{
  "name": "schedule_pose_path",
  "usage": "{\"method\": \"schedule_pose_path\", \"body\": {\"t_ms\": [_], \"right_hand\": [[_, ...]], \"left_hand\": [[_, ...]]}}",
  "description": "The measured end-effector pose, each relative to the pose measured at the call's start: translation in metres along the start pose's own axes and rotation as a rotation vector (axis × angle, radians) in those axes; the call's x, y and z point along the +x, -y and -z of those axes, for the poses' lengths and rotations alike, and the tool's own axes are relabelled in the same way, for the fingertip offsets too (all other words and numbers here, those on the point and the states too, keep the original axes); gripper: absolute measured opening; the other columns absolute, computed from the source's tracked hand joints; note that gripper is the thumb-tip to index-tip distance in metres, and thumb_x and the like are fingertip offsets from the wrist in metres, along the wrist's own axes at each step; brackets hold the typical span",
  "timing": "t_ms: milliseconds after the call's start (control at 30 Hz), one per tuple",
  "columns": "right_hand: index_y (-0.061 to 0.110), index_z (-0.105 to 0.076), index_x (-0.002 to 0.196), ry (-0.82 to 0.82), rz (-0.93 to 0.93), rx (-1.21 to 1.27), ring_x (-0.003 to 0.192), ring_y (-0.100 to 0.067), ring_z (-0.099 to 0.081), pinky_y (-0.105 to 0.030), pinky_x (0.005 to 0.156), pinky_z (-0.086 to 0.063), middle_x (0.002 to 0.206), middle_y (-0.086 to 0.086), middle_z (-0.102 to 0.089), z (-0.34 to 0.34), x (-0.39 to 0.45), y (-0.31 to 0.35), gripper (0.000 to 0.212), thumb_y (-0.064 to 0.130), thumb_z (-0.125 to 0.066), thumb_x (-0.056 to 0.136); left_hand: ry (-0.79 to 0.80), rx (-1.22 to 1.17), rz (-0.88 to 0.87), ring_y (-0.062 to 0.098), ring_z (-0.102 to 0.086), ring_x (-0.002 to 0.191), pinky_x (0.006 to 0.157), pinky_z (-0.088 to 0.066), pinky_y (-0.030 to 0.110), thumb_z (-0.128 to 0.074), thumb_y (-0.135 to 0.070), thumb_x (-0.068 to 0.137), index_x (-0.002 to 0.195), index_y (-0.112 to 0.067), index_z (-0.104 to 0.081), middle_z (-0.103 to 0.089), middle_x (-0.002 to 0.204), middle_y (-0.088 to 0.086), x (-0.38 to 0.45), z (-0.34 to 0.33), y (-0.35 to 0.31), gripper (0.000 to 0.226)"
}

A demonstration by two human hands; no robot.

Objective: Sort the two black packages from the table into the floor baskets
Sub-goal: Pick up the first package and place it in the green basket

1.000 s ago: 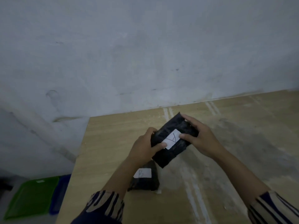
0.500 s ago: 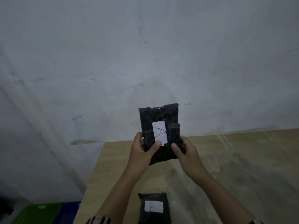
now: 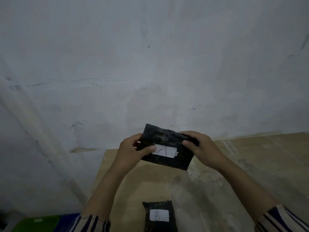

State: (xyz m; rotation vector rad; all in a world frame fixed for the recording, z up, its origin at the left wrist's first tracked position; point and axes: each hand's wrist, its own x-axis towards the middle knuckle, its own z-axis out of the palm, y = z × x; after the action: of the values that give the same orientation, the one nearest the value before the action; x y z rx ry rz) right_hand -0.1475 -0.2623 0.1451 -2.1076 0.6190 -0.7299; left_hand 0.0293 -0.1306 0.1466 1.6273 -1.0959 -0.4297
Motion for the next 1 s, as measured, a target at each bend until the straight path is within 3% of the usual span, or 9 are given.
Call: {"method": "schedule_pose_path", "body": {"t_ms": [67, 133, 200, 300, 500, 567, 667, 867, 1000], "right_hand": [[0.014, -0.056, 0.115, -0.089, -0.027, 0.041, 0.101, -0.017, -0.053, -0.024, 0.082, -0.043, 0.109, -0.001, -0.057, 0.0, 0.001, 0.002, 0.028, 0.014, -0.056, 0.087], [0.017, -0.053, 0.118, -0.182, -0.048, 0.075, 0.1, -0.02, -0.053, -0.028, 0.082, -0.044, 0.112, -0.003, -0.054, -0.003, 0.0, 0.001, 0.034, 0.017, -0.06, 0.084], [0.022, -0.044, 0.125, -0.201, -0.088, 0.143, 0.093, -0.021, -0.055, -0.023, 0.072, -0.049, 0.115, -0.002, -0.05, -0.008, -0.003, -0.001, 0.044, 0.019, -0.06, 0.084], [0.026, -0.031, 0.133, -0.174, -0.163, 0.277, 0.084, -0.016, -0.057, -0.013, 0.056, -0.053, 0.107, 0.0, -0.051, -0.015, -0.008, -0.001, 0.055, 0.018, -0.057, 0.086], [0.017, -0.043, 0.126, -0.176, -0.127, 0.317, 0.08, -0.019, -0.056, -0.012, 0.059, -0.049, 0.084, 0.001, -0.056, -0.034, -0.007, 0.005, 0.041, 0.006, -0.053, 0.088], [0.019, -0.043, 0.126, -0.166, -0.118, 0.321, 0.081, -0.022, -0.057, -0.012, 0.058, -0.049, 0.083, 0.0, -0.057, -0.041, -0.007, 0.008, 0.041, 0.005, -0.053, 0.088], [0.023, -0.035, 0.133, -0.152, -0.107, 0.326, 0.08, -0.018, -0.058, -0.01, 0.059, -0.051, 0.091, -0.005, -0.059, -0.054, -0.01, 0.017, 0.051, 0.005, -0.052, 0.088], [0.026, -0.031, 0.136, -0.179, -0.089, 0.301, 0.082, -0.02, -0.056, -0.011, 0.064, -0.051, 0.101, -0.012, -0.058, -0.084, -0.018, 0.045, 0.057, 0.001, -0.05, 0.088], [0.026, -0.031, 0.136, -0.215, -0.085, 0.262, 0.097, -0.026, -0.056, -0.025, 0.076, -0.049, 0.108, -0.012, -0.059, -0.109, -0.031, 0.07, 0.056, 0.0, -0.049, 0.089]], "left_hand": [[0.005, -0.01, -0.011, 0.027, -0.064, 0.087, 0.079, -0.054, 0.04, -0.071, -0.013, 0.077, 0.089, -0.03, -0.063, -0.068, 0.089, -0.002, -0.001, -0.002, 0.002, 0.023], [-0.008, -0.056, -0.015, 0.017, -0.065, 0.082, 0.073, -0.056, 0.028, -0.067, -0.01, 0.08, 0.084, -0.033, -0.06, -0.067, 0.088, -0.006, -0.003, -0.003, 0.003, 0.025], [-0.026, -0.148, 0.006, 0.002, -0.064, 0.072, 0.062, -0.054, 0.014, -0.064, -0.007, 0.082, 0.084, -0.031, -0.059, -0.065, 0.087, -0.008, -0.005, -0.003, 0.004, 0.025], [-0.058, -0.232, 0.051, -0.005, -0.064, 0.064, 0.056, -0.051, 0.008, -0.062, -0.005, 0.084, 0.086, -0.027, -0.059, -0.064, 0.088, -0.009, -0.009, -0.002, 0.009, 0.022], [-0.159, -0.318, 0.115, 0.001, -0.062, 0.072, 0.054, -0.051, 0.008, -0.064, -0.006, 0.082, 0.083, -0.027, -0.059, -0.063, 0.088, -0.008, -0.022, 0.008, 0.016, 0.021], [-0.213, -0.312, 0.119, 0.004, -0.062, 0.076, 0.057, -0.053, 0.012, -0.067, -0.007, 0.08, 0.093, -0.025, -0.055, -0.063, 0.089, -0.006, -0.027, 0.014, 0.018, 0.025], [-0.236, -0.252, 0.082, 0.007, -0.063, 0.076, 0.067, -0.055, 0.022, -0.068, -0.009, 0.079, 0.117, -0.037, -0.037, -0.063, 0.088, -0.007, -0.032, 0.028, 0.02, 0.057], [-0.193, -0.184, 0.051, 0.009, -0.065, 0.079, 0.071, -0.056, 0.026, -0.069, -0.015, 0.079, 0.114, -0.045, -0.038, -0.062, 0.095, -0.007, -0.046, 0.068, 0.032, 0.055], [-0.142, -0.12, 0.034, 0.001, -0.056, 0.092, 0.072, -0.048, 0.009, -0.061, -0.025, 0.085, 0.132, -0.034, -0.034, -0.054, 0.108, -0.014, -0.064, 0.111, 0.041, 0.055]]}}
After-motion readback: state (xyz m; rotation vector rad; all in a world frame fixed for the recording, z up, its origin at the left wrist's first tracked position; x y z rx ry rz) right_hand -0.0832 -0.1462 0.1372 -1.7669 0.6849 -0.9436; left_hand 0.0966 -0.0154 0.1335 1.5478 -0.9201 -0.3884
